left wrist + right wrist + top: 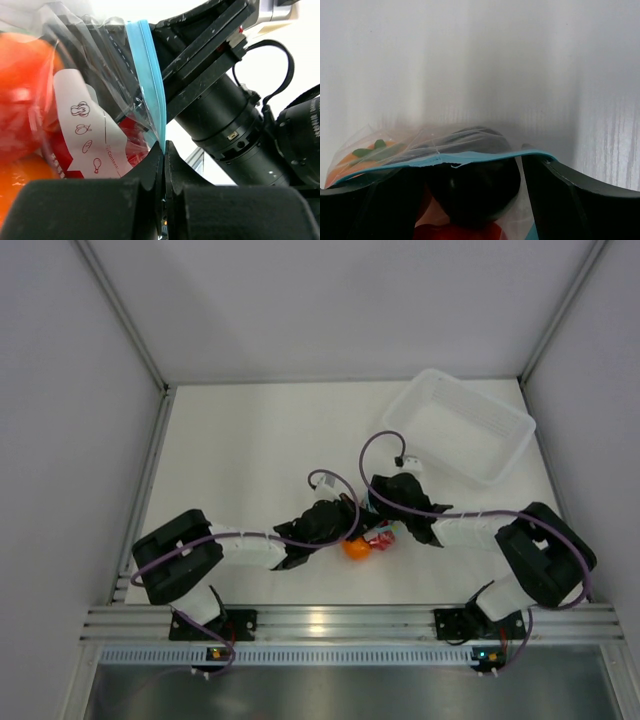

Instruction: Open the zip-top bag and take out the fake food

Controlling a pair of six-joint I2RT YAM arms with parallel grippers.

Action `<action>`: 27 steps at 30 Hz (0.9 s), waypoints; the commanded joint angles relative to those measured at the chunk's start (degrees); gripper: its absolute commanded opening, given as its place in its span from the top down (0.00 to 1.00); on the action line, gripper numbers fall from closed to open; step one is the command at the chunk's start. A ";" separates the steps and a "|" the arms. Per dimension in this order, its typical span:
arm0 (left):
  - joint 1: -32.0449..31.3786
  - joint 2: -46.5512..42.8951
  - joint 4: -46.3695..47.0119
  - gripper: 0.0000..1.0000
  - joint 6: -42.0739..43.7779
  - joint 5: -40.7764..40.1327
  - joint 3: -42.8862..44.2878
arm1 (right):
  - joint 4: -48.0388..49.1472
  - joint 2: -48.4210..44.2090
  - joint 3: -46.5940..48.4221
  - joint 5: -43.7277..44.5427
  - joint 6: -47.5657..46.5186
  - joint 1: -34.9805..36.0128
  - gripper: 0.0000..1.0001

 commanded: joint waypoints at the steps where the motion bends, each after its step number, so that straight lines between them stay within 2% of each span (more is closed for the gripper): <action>1: -0.20 -0.38 4.49 1.00 -1.06 4.04 -1.68 | -2.53 3.11 4.20 1.24 -1.22 -0.86 0.24; 4: -0.02 -2.22 4.40 1.00 -0.01 2.28 -3.26 | -2.54 3.82 3.85 2.21 -1.22 -0.86 0.30; 8: 0.59 -3.99 4.40 1.00 1.40 0.52 -4.94 | -1.22 2.07 2.62 2.48 -1.57 -0.78 0.60; 11: 1.21 -3.47 2.73 1.00 2.45 0.26 -4.67 | -2.45 -0.83 3.14 2.65 -2.36 0.01 0.69; 20: 2.88 -2.58 -0.52 1.00 5.18 -4.22 -5.02 | -11.30 -13.21 2.70 1.96 -3.85 2.47 0.74; 27: 2.97 -6.45 -4.21 1.00 6.59 -8.35 -5.46 | -20.81 -21.48 2.62 -0.69 -6.14 3.00 0.75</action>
